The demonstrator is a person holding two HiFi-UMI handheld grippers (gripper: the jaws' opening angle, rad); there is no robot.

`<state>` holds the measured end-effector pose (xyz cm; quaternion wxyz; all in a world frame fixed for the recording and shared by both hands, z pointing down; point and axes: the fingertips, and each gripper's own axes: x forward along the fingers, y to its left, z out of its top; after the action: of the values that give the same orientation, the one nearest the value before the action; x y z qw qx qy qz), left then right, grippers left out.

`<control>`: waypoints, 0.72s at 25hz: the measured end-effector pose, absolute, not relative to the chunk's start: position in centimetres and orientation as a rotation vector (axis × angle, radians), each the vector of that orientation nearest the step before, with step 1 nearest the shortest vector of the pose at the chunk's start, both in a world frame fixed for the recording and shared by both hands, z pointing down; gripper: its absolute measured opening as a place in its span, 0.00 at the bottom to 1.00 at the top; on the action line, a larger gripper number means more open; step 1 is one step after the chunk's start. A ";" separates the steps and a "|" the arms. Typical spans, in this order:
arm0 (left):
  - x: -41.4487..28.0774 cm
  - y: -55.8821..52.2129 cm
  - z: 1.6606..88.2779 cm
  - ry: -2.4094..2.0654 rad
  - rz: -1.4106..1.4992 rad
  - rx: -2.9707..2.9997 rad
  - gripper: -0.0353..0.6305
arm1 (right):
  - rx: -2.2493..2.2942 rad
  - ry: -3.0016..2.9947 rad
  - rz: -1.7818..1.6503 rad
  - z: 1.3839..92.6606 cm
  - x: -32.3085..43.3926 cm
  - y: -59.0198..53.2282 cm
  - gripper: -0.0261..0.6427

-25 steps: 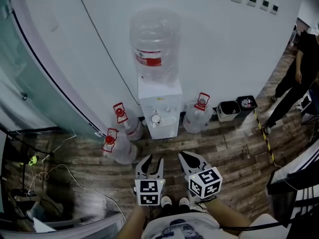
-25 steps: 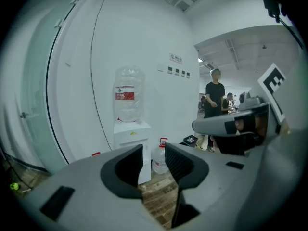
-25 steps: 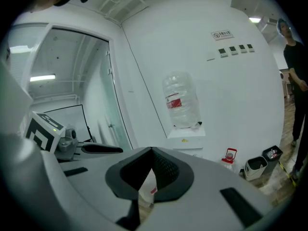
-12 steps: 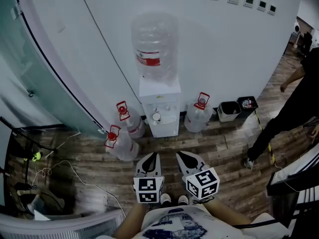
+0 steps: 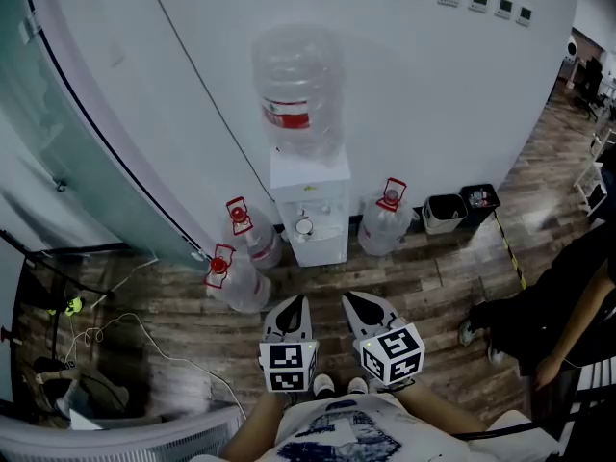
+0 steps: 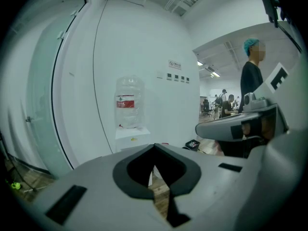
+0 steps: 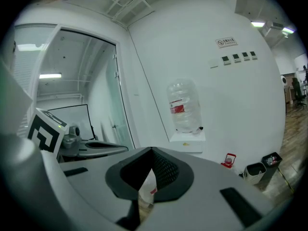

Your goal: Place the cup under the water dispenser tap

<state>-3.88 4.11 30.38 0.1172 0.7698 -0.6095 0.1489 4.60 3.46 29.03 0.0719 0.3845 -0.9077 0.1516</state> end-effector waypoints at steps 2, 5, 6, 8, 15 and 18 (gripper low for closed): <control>-4.0 3.9 30.5 -1.787 0.443 2.255 0.13 | 1.158 -2.727 0.453 29.0 4.5 3.2 0.07; -4.3 3.7 30.8 -1.798 0.472 2.256 0.13 | 1.161 -2.724 0.451 29.1 4.3 2.9 0.07; -4.4 3.7 31.0 -1.797 0.472 2.255 0.13 | 1.162 -2.722 0.451 29.1 4.3 2.9 0.07; -4.5 3.6 31.0 -1.792 0.464 2.251 0.13 | 1.163 -2.720 0.451 29.1 4.2 2.7 0.07; -5.2 3.0 31.4 -1.790 0.464 2.242 0.13 | 1.162 -2.714 0.459 29.2 3.8 2.3 0.07; -5.3 2.8 31.5 -1.783 0.470 2.247 0.13 | 1.165 -2.713 0.458 29.3 3.5 2.1 0.07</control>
<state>-5.31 2.82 31.49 0.1174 0.7677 -0.6091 0.1608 3.54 2.07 29.29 0.0767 0.3889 -0.9053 0.1527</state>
